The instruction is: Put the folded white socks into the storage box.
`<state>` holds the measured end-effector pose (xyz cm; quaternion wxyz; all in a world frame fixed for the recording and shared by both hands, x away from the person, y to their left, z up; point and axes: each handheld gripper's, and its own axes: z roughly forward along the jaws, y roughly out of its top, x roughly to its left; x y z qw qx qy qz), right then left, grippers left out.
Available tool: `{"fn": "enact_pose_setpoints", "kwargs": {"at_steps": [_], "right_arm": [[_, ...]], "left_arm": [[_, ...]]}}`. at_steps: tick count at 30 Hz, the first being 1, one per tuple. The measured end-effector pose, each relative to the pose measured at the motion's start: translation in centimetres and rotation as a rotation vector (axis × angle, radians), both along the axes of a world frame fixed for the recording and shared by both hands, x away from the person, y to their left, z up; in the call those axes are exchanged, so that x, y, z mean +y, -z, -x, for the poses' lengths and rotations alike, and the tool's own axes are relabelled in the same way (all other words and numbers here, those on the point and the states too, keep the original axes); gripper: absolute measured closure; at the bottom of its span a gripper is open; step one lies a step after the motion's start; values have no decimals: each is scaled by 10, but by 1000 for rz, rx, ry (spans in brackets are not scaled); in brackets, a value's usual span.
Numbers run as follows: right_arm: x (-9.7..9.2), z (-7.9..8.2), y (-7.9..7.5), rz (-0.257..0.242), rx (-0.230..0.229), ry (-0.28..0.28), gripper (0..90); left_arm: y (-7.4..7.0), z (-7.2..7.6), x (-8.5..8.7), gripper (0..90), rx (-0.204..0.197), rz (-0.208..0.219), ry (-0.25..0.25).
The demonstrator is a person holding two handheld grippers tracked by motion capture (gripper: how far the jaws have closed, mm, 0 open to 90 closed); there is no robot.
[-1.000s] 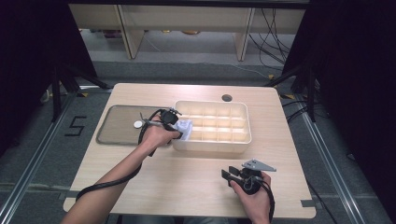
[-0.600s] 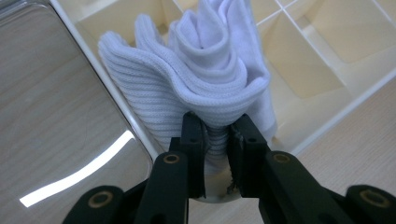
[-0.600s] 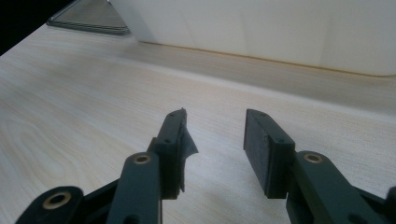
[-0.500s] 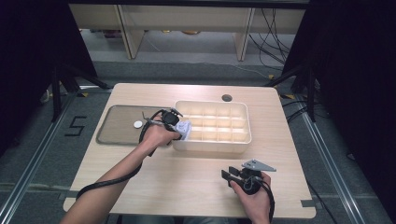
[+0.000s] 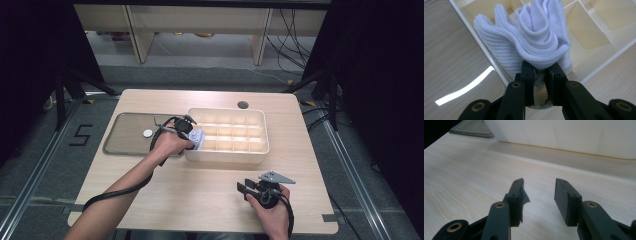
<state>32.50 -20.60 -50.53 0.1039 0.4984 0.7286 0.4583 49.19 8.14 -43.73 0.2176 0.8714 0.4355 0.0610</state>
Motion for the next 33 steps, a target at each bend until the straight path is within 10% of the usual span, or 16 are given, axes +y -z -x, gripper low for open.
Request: {"fn": "enact_pose_setpoints", "kwargs": {"at_steps": [33], "right_arm": [[-1, 1, 1, 20, 2, -6, 598]], "left_arm": [[6, -7, -7, 781, 51, -49, 14]]}}
